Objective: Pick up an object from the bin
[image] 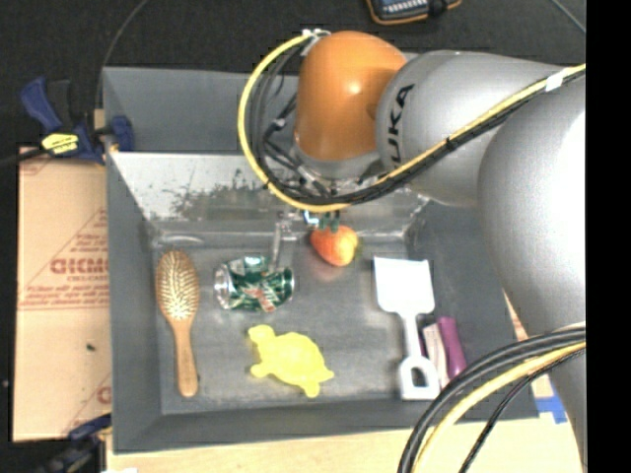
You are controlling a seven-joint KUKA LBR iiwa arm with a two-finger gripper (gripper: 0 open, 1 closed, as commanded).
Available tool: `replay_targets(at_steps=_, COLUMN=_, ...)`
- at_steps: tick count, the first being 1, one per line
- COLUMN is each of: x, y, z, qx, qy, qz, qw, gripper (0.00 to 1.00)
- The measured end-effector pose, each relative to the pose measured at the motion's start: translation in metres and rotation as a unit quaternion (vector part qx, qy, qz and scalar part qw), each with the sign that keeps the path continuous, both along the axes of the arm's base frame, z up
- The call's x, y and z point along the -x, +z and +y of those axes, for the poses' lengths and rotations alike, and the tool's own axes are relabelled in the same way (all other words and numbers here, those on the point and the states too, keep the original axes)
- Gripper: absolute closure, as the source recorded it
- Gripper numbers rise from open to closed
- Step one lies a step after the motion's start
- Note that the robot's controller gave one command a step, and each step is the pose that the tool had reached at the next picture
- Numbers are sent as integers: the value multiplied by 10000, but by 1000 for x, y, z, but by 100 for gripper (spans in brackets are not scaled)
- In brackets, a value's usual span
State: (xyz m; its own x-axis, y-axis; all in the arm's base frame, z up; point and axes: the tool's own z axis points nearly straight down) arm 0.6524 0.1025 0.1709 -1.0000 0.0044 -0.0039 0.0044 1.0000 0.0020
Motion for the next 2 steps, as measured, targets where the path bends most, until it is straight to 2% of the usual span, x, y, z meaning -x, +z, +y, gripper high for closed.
replay_targets(at_steps=1, x=0, y=0, z=0, qx=0, qy=-1, qz=0, qw=10000, gripper=0)
replay_targets(at_steps=2, x=2, y=-51, z=27, qx=-10, qy=-191, qz=8, qw=9998, gripper=0)
